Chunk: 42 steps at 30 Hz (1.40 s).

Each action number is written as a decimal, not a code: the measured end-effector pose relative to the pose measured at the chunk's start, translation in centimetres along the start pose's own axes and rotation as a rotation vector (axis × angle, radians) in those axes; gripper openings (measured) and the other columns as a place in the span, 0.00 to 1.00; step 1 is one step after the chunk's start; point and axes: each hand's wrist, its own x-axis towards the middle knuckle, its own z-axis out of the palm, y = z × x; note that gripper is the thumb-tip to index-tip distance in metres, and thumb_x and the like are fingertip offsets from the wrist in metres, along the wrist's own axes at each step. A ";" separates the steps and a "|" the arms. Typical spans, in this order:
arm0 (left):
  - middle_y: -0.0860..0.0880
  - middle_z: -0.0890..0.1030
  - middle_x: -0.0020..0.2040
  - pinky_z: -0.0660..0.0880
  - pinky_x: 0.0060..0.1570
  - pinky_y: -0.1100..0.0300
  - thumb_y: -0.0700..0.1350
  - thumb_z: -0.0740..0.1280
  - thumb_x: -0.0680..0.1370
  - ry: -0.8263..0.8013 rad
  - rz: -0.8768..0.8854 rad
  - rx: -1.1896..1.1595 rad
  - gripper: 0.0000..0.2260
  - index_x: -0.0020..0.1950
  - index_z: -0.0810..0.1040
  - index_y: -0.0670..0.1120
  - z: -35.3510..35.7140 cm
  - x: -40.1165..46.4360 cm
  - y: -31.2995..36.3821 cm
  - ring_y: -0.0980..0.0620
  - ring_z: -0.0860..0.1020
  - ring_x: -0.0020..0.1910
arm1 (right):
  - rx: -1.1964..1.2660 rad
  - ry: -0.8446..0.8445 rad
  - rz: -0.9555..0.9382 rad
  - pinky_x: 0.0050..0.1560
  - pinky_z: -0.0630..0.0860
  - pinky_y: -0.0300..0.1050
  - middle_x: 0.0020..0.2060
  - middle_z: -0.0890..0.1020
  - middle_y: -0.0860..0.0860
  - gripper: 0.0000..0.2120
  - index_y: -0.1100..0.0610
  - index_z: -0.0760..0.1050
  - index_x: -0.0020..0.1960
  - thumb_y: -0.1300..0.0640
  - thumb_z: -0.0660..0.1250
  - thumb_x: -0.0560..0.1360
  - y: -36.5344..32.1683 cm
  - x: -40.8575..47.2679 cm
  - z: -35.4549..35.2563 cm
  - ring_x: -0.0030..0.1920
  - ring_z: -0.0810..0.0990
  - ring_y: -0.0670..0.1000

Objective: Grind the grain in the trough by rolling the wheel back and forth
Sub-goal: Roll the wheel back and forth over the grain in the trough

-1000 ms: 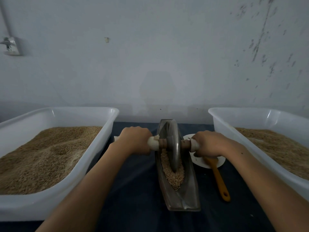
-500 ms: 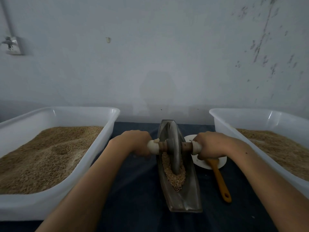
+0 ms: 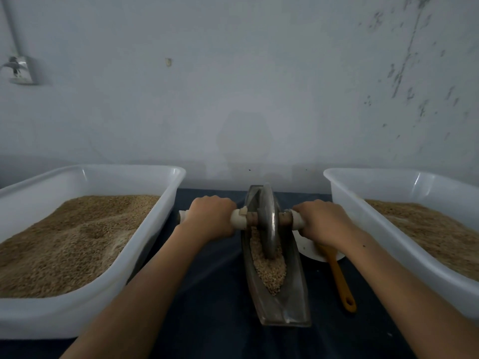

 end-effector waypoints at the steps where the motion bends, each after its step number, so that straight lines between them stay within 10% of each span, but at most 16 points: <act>1: 0.52 0.79 0.45 0.67 0.41 0.57 0.52 0.69 0.72 -0.032 0.002 -0.002 0.11 0.52 0.76 0.51 -0.1 0.0 0.0 0.52 0.74 0.41 | -0.012 -0.036 -0.003 0.42 0.71 0.44 0.43 0.79 0.48 0.05 0.48 0.73 0.48 0.57 0.64 0.74 0.0 0.0 -0.2 0.44 0.78 0.50; 8: 0.48 0.82 0.45 0.72 0.42 0.58 0.48 0.71 0.72 -0.394 0.001 -0.209 0.10 0.51 0.76 0.49 -1.4 -0.2 -0.2 0.51 0.79 0.41 | -0.031 -0.301 -0.027 0.36 0.70 0.40 0.38 0.78 0.49 0.06 0.51 0.73 0.47 0.55 0.68 0.72 -0.1 -0.1 -2.2 0.40 0.78 0.49; 18: 0.52 0.78 0.43 0.67 0.39 0.58 0.51 0.69 0.72 0.005 -0.034 0.014 0.09 0.49 0.76 0.51 0.1 0.2 0.4 0.53 0.74 0.39 | 0.032 -0.076 0.014 0.43 0.72 0.43 0.40 0.77 0.46 0.06 0.46 0.71 0.44 0.56 0.66 0.75 0.2 0.1 0.0 0.42 0.77 0.48; 29: 0.49 0.82 0.42 0.73 0.42 0.56 0.50 0.71 0.70 -0.343 0.013 -0.101 0.12 0.51 0.77 0.48 -1.6 -0.2 0.0 0.52 0.79 0.41 | 0.088 -0.391 -0.024 0.40 0.73 0.41 0.40 0.78 0.48 0.11 0.47 0.70 0.39 0.56 0.71 0.71 0.8 0.1 -1.6 0.43 0.79 0.49; 42: 0.53 0.78 0.43 0.67 0.40 0.58 0.51 0.68 0.73 0.007 -0.003 0.001 0.09 0.50 0.75 0.51 -0.1 -0.1 0.2 0.53 0.74 0.41 | 0.015 0.040 -0.005 0.44 0.72 0.45 0.45 0.80 0.49 0.05 0.48 0.70 0.45 0.58 0.64 0.75 0.1 0.1 0.3 0.46 0.78 0.51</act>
